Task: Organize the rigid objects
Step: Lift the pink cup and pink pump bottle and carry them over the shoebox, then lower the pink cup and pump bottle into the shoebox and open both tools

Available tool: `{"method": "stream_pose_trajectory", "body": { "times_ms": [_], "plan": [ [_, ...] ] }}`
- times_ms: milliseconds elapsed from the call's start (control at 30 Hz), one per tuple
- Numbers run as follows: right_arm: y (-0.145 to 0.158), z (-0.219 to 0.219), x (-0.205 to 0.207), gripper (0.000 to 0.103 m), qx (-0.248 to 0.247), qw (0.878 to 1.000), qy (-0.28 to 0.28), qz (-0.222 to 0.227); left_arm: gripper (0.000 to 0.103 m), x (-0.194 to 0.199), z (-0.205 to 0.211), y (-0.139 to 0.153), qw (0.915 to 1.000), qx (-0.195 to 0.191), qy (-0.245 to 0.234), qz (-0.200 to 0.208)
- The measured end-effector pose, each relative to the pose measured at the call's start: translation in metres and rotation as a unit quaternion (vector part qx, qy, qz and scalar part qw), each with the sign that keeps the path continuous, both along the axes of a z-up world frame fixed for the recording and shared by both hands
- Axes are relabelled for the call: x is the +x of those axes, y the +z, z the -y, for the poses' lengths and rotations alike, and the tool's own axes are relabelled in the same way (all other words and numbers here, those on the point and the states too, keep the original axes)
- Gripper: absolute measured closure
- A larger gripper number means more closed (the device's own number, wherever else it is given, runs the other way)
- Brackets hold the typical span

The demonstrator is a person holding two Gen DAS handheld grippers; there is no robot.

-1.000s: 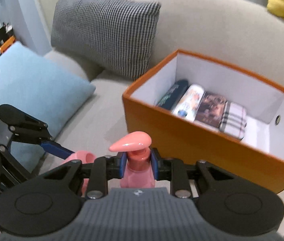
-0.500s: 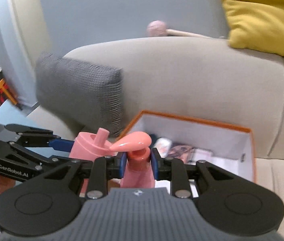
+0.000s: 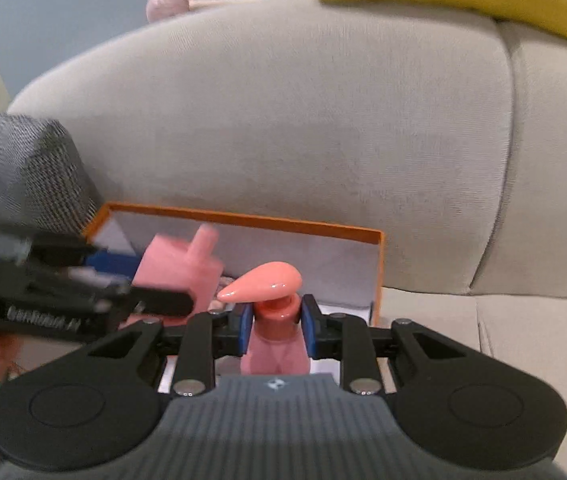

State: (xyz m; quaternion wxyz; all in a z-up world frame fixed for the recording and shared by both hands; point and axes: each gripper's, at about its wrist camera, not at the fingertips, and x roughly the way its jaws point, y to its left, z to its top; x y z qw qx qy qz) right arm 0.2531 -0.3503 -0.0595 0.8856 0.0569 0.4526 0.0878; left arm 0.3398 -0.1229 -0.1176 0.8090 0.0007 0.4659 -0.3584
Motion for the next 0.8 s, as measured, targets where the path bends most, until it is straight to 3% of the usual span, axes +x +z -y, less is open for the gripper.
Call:
{"method": "stream_pose_trajectory", "body": {
  "times_ms": [267, 433, 600, 800],
  "plan": [
    [-0.035, 0.013, 0.035, 0.077, -0.007, 1.000, 0.021, -0.003, 0.038, 0.014, 0.015, -0.027, 0.9998, 0.001, -0.006, -0.017],
    [-0.040, 0.007, 0.041, 0.077, -0.018, 0.999, 0.034, -0.003, 0.038, 0.014, 0.018, -0.031, 0.9997, 0.018, -0.008, -0.012],
    [-0.032, 0.004, 0.036, 0.077, -0.048, 0.998, 0.033, 0.013, 0.039, 0.010, 0.021, -0.026, 0.9994, 0.022, -0.020, -0.016],
    [-0.012, 0.012, 0.013, 0.077, -0.041, 0.999, 0.012, 0.022, 0.039, 0.010, 0.039, -0.022, 0.9998, 0.005, -0.017, -0.005]
  ]
}}
